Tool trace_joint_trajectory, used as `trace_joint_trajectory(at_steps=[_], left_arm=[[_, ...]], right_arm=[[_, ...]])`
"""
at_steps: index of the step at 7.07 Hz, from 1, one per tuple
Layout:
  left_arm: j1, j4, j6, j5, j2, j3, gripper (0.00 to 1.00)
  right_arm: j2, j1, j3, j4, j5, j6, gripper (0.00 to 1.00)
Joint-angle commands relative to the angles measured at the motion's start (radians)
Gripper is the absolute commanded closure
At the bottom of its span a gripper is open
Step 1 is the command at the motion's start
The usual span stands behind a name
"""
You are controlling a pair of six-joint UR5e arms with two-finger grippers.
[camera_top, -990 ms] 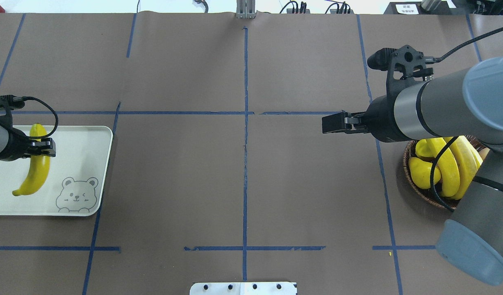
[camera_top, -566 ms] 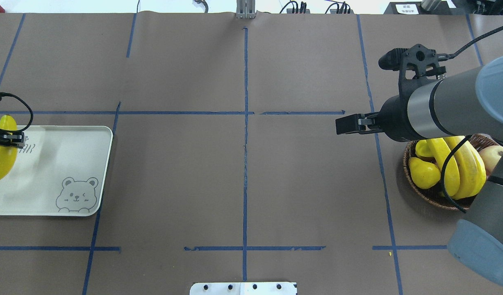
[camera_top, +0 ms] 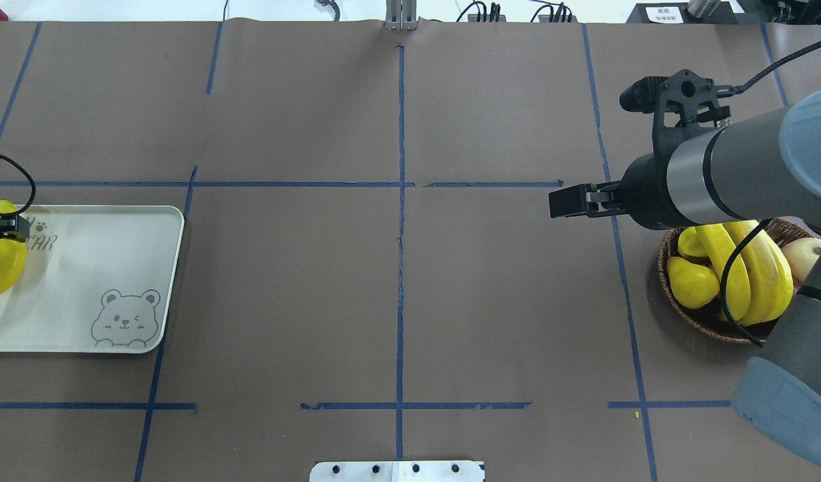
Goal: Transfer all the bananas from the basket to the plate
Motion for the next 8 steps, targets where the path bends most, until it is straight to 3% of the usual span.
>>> trace_joint_trajectory(at_steps=[1, 2, 3, 5, 8], left_arm=[[-0.004, -0.038, 0.000, -0.017, 0.005, -0.040, 0.00], [-0.015, -0.009, 0.000, -0.096, 0.005, -0.113, 0.00], [-0.079, 0.101, 0.000, -0.189, -0.020, -0.202, 0.00], [-0.083, 0.538, -0.031, -0.222, -0.228, -0.410, 0.00], [0.061, 0.584, -0.285, -0.215, -0.394, -0.419, 0.00]], right_arm=[[-0.016, 0.033, 0.002, -0.003, 0.027, -0.002, 0.00], [-0.059, 0.070, 0.006, 0.001, 0.075, -0.012, 0.00], [-0.122, 0.117, 0.009, 0.008, 0.103, -0.099, 0.00], [-0.228, 0.189, 0.017, 0.009, 0.138, -0.216, 0.00], [-0.315, 0.205, -0.008, 0.009, 0.138, -0.351, 0.00]])
